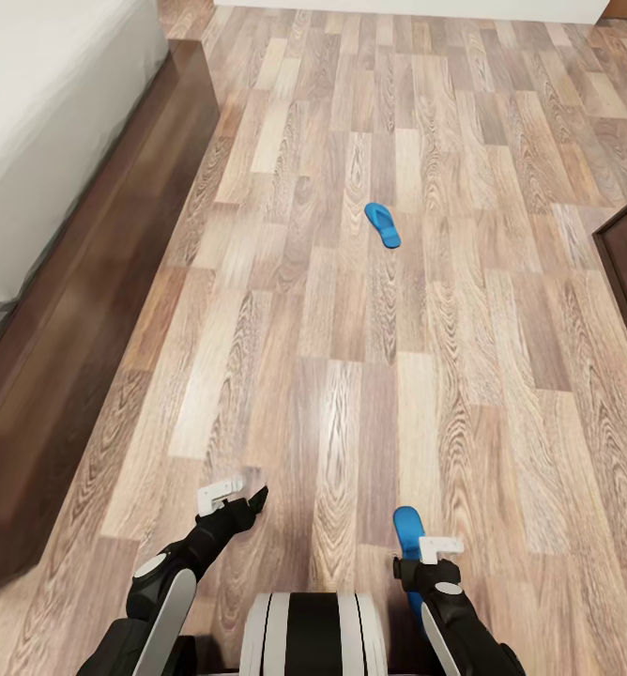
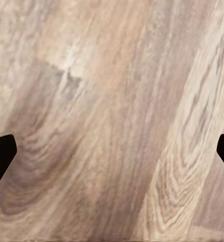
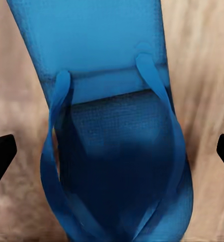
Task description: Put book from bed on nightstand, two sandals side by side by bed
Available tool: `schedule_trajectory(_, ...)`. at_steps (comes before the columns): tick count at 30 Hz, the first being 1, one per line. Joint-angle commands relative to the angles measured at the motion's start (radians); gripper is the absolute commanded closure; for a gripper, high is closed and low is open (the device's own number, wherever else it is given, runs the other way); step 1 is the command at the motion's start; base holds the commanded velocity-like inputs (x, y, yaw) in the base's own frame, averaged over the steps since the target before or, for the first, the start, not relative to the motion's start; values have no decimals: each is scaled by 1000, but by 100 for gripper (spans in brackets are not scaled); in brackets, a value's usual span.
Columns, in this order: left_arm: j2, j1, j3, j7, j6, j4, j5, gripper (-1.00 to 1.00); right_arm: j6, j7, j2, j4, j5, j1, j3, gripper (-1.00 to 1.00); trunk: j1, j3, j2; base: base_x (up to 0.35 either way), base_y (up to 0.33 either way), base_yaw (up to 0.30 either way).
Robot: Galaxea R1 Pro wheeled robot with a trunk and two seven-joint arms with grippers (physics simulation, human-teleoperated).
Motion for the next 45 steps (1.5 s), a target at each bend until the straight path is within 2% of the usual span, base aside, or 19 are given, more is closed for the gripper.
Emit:
schedule_trajectory(1,0,0,0,4,5,-1,10,-100,7,-3,0,-2,4,0,0,-100,-1,-1,0,-217,0,0)
schedule_trajectory(33,0,0,0,4,4,-1,10,-100,7,-3,1,-1,4,0,1,-100,-1,-1,0,-23,0,0)
schedule_trajectory(38,0,0,0,4,5,0,10,-100,7,-3,1,-1,4,0,2,-100,2,-20,-1,0,0,0)
schedule_trajectory(45,0,0,0,4,6,0,10,-100,7,-3,1,-1,4,0,1,-100,2,-20,-1,0,0,0)
